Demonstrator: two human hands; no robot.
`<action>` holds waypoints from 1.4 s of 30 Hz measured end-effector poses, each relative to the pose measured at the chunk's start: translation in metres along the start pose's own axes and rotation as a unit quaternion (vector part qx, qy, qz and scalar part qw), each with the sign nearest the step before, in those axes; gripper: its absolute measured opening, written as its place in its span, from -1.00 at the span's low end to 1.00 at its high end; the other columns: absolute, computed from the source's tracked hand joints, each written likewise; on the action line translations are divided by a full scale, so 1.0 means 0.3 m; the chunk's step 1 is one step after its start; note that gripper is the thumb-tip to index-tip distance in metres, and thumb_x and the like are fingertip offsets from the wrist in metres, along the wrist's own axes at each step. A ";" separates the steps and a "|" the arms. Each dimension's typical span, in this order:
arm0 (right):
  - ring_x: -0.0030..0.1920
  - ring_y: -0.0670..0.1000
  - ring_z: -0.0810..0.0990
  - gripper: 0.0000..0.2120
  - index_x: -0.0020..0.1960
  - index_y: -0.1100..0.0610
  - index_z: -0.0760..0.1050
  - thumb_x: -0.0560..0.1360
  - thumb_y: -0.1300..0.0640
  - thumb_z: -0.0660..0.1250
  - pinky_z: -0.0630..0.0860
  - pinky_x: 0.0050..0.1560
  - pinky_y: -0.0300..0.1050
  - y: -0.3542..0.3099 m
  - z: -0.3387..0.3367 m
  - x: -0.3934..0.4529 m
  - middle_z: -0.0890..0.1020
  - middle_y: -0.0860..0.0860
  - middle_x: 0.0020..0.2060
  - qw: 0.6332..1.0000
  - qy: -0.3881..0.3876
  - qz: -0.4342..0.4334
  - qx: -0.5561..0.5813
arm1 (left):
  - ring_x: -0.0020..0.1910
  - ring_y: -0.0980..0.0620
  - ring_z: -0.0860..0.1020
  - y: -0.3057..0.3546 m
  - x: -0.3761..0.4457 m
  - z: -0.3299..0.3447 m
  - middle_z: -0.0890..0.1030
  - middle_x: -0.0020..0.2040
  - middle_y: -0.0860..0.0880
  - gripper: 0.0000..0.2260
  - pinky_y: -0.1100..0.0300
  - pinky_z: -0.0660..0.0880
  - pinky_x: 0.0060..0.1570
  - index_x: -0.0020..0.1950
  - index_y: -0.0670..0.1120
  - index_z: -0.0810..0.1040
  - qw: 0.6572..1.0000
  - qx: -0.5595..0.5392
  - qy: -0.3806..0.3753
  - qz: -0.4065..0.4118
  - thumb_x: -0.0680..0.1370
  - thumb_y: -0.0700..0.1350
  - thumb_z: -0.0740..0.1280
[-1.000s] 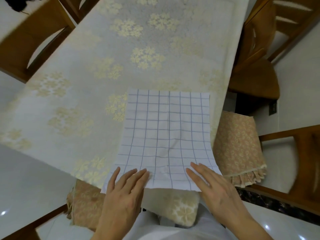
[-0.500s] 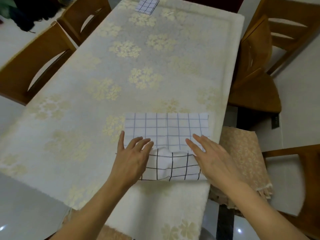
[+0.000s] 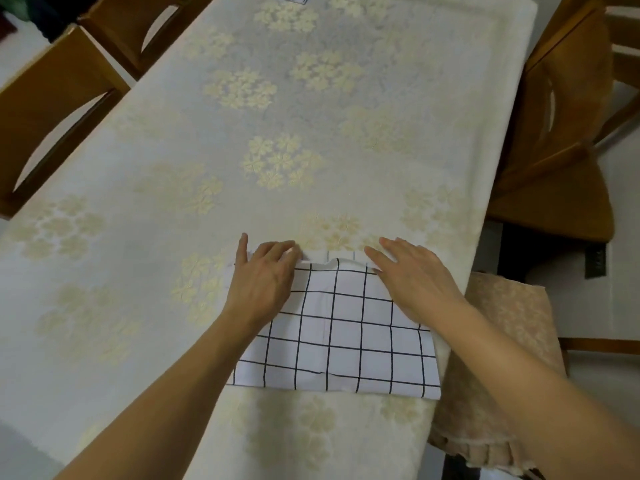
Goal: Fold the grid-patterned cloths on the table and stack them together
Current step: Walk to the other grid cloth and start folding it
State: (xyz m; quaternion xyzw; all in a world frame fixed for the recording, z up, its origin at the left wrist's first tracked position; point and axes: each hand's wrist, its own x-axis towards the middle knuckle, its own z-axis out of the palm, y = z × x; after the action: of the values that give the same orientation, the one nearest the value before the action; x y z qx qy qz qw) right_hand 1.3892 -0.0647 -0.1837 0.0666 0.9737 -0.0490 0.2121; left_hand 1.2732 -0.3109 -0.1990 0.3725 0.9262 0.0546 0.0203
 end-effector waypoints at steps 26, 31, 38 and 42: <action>0.60 0.07 -0.22 -0.30 0.63 -0.03 -0.18 0.60 -0.35 -0.23 -0.08 0.58 0.18 -0.043 0.288 -0.134 -0.17 0.03 0.62 0.983 0.122 0.130 0.050 | 0.61 0.01 -0.10 -0.013 -0.195 0.159 -0.04 0.64 0.01 -0.48 -0.18 -0.02 0.54 0.62 0.11 -0.01 0.998 -0.013 -0.057 -0.034 0.67 0.19 -0.09; 0.59 0.05 -0.27 -0.28 0.62 -0.01 -0.21 0.60 -0.37 -0.21 -0.14 0.58 0.16 -0.056 0.255 -0.097 -0.19 0.04 0.61 0.978 0.143 0.133 0.066 | 0.61 -0.01 -0.10 0.013 -0.179 0.136 -0.05 0.64 0.00 -0.45 -0.17 -0.06 0.55 0.62 0.11 -0.03 0.999 -0.003 -0.053 -0.012 0.65 0.25 -0.14; 0.60 0.06 -0.26 -0.26 0.62 0.02 -0.25 0.58 -0.38 -0.27 -0.15 0.58 0.12 -0.053 0.268 -0.036 -0.21 0.05 0.61 0.981 0.140 0.123 0.050 | 0.60 0.03 -0.20 0.013 -0.171 0.166 -0.15 0.64 0.02 -0.43 -0.21 -0.08 0.54 0.62 0.15 -0.13 0.997 -0.009 -0.074 -0.019 0.63 0.28 -0.17; 0.58 0.05 -0.32 -0.22 0.61 0.06 -0.31 0.58 -0.39 -0.23 -0.25 0.57 0.08 -0.120 0.200 -0.102 -0.29 0.06 0.59 0.979 0.149 0.119 0.076 | 0.61 0.00 -0.17 0.055 -0.213 0.104 -0.16 0.64 -0.01 -0.42 -0.22 -0.08 0.54 0.62 0.09 -0.13 0.998 -0.011 -0.057 -0.019 0.64 0.27 -0.16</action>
State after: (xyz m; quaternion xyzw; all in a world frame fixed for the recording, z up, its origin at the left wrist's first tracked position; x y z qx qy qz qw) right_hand 1.4357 -0.1111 -0.2226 0.2039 0.9730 -0.0868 0.0637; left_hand 1.3330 -0.3407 -0.2284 0.3574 0.9297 0.0434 0.0784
